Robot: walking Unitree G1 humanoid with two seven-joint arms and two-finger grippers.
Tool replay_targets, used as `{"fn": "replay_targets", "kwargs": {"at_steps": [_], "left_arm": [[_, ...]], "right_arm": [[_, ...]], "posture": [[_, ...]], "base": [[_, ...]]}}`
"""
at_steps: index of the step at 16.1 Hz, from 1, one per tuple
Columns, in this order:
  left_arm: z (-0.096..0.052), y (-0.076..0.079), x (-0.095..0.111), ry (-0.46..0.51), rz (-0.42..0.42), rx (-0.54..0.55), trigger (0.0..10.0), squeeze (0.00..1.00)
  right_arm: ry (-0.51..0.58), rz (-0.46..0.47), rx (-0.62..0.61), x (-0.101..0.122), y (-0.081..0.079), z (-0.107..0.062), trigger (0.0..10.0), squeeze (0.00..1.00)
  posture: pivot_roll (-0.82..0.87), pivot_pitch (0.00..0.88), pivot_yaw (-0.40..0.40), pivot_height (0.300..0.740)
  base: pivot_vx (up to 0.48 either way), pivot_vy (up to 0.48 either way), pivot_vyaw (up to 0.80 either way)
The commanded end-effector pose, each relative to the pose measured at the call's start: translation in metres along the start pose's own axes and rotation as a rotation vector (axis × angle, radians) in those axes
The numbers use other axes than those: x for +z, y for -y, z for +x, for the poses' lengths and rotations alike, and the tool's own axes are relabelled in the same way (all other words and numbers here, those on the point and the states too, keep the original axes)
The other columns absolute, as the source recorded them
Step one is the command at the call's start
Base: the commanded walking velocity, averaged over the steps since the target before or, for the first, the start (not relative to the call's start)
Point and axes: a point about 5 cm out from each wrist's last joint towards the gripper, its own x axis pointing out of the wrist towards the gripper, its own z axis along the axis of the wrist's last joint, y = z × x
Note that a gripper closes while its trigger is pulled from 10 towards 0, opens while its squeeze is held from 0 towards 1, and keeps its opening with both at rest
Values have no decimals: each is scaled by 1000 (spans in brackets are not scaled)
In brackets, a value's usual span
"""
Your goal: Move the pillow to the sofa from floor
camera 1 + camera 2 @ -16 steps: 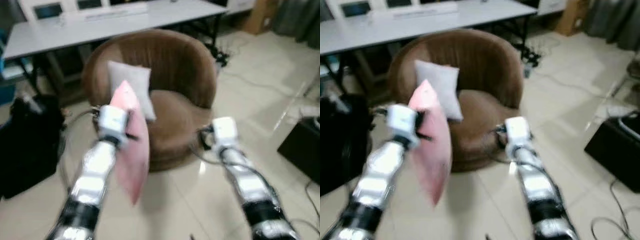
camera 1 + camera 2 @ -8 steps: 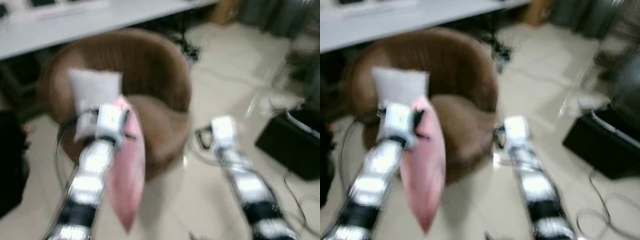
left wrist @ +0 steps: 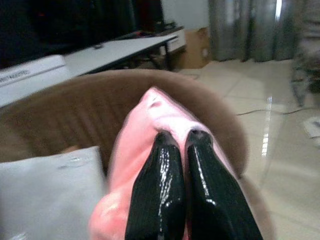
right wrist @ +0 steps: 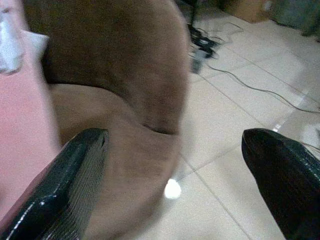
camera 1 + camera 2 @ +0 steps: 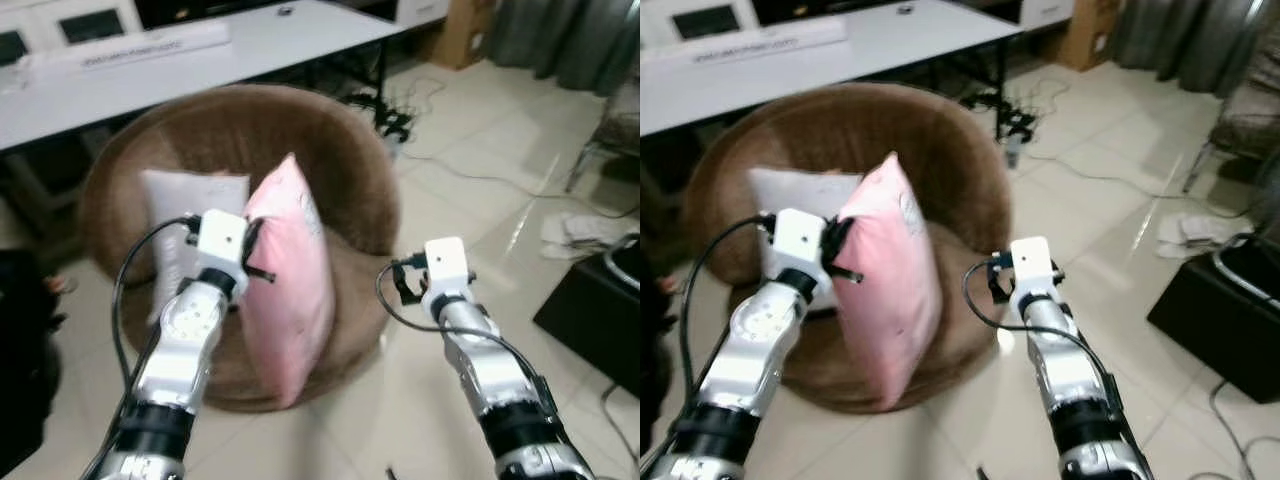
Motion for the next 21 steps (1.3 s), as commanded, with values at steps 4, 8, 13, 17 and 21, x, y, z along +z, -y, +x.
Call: {"fn": "replay_targets", "kwargs": {"at_steps": [4,8,13,17,21], "left_arm": [[2,-4,13,51,21,-11,10000,0],[3,-2,13,51,28,-26,10000,0],[10,11,12,46,123,-200,10000,0],[25,21,19,69,144,-324,10000,0],[40,25,29,99,170,-412,10000,0]], "right_arm": [[20,1,-4,6,0,0,10000,0],[27,0,-1,7,0,0,10000,0],[62,-24,92,12,-5,-3,10000,0],[110,-109,313,19,-13,-15,10000,0],[112,-207,431,18,-10,-27,10000,0]], "posture": [[57,0,63,740],[52,0,64,740],[48,0,59,740],[29,0,63,740],[3,0,67,740]], "base": [[456,0,0],[444,0,0],[139,0,0],[0,0,0],[0,0,0]]}}
